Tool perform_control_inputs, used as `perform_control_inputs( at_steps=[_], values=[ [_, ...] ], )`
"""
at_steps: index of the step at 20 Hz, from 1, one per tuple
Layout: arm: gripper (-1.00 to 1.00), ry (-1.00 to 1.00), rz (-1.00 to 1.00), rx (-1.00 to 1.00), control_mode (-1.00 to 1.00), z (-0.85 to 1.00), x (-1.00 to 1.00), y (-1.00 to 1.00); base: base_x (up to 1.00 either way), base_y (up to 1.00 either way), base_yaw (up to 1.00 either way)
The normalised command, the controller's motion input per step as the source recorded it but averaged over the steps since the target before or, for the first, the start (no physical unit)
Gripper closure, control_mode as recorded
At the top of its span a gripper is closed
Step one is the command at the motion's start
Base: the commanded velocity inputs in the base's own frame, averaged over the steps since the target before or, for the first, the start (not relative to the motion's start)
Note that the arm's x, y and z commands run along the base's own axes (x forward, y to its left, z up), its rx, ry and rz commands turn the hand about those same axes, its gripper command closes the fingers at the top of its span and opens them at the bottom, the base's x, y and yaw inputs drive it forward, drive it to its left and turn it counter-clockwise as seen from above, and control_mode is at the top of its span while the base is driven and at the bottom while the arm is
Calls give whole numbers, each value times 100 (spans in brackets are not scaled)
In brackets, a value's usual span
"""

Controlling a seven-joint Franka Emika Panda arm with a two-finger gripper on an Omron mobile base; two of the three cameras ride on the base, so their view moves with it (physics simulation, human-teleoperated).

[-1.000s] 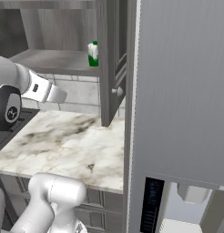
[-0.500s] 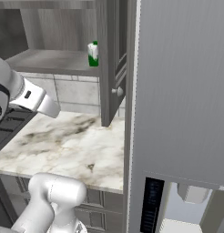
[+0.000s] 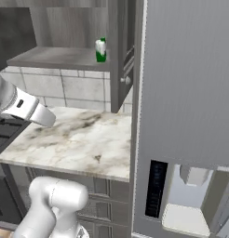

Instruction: Sort all alcoholic drinks to one cabinet, and non-alcoholic drinks to the other.

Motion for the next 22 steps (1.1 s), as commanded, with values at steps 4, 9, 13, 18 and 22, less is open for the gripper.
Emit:
perform_control_inputs(
  at_steps=[4, 9, 13, 18, 22],
  values=[
    [-100, 0, 0, 0, 100, 0, 0, 0, -100, 12, 0],
    [-100, 0, 0, 0, 100, 0, 0, 0, -57, 88, 0],
    [-100, 0, 0, 0, 100, 0, 0, 0, -2, 100, 0],
    [-100, 0, 0, 0, 100, 0, 0, 0, -2, 100, 0],
    [-100, 0, 0, 0, 100, 0, 0, 0, -8, 100, 0]
  ],
)
